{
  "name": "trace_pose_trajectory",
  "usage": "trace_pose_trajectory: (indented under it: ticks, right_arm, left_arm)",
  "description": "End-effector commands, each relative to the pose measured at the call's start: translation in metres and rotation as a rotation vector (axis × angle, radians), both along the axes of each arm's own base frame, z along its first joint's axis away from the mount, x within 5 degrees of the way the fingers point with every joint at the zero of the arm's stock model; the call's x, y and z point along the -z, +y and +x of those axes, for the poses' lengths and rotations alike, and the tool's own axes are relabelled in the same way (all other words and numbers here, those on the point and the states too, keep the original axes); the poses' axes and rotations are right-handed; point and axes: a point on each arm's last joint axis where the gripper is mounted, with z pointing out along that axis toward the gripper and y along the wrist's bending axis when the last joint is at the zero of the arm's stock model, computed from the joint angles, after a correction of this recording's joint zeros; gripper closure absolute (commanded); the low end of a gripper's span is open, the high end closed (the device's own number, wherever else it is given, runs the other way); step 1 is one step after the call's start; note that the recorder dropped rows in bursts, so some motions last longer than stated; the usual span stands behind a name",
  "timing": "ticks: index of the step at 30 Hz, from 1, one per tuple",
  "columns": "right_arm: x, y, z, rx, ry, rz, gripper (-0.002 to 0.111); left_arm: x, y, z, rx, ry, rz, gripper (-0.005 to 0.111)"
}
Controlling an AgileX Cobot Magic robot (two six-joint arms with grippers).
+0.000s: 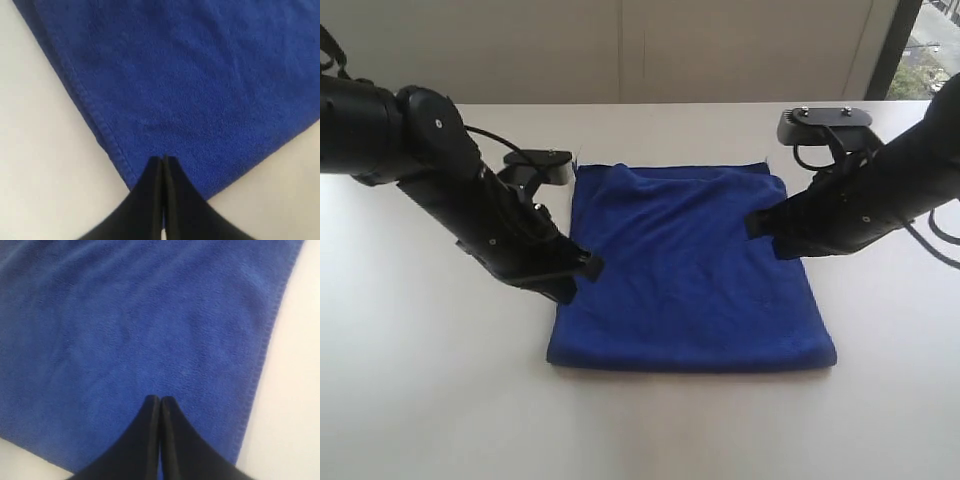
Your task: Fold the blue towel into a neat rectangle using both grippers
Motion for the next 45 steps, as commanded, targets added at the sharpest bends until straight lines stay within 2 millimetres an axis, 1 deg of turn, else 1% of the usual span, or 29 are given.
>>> trace_pose_trajectory:
  ticks: [1,6,10,14,17,21,24,27,31,38,45]
  right_arm:
    - [-0.002,0.008,-0.002,-0.028,-0.025,-0.011,0.108]
    - [-0.001,0.006,-0.003,-0.011,-0.013,-0.034,0.108]
    - [0.000,0.003,-0.003,0.000,-0.007,-0.058,0.108]
    - [0.013,0.000,-0.007,0.026,-0.037,-0.073,0.108]
    - [0.027,-0.001,-0.007,0.055,-0.030,-0.078,0.108]
    - [0.044,-0.001,-0.004,0.065,0.027,-0.079,0.108]
    - [0.055,0.000,-0.004,0.064,0.073,-0.081,0.108]
    - [0.066,0.000,-0.004,0.061,0.124,-0.084,0.108]
    - [0.076,0.001,-0.006,0.060,0.186,-0.083,0.108]
    - [0.080,0.002,-0.014,0.070,0.285,-0.065,0.108]
    - [0.081,0.004,-0.018,0.053,0.320,-0.064,0.108]
  left_arm:
    - [0.004,-0.003,-0.014,-0.028,0.006,-0.014,0.107]
    - [-0.005,-0.002,-0.013,-0.051,-0.052,-0.041,0.107]
    - [-0.007,-0.003,-0.010,-0.069,-0.087,-0.054,0.107]
    - [-0.004,-0.003,-0.006,-0.087,-0.112,-0.057,0.107]
    - [-0.003,-0.005,-0.003,-0.086,-0.115,-0.057,0.107]
    - [0.008,-0.012,0.006,-0.076,-0.083,-0.042,0.107]
    - [0.018,-0.015,0.009,-0.061,-0.038,-0.025,0.107]
    - [0.028,-0.016,0.009,-0.053,-0.003,-0.008,0.107]
    - [0.033,-0.015,0.007,-0.034,0.027,0.014,0.107]
    - [0.036,-0.012,0.001,-0.007,0.088,0.059,0.107]
    - [0.038,-0.006,-0.004,-0.018,0.148,0.126,0.107]
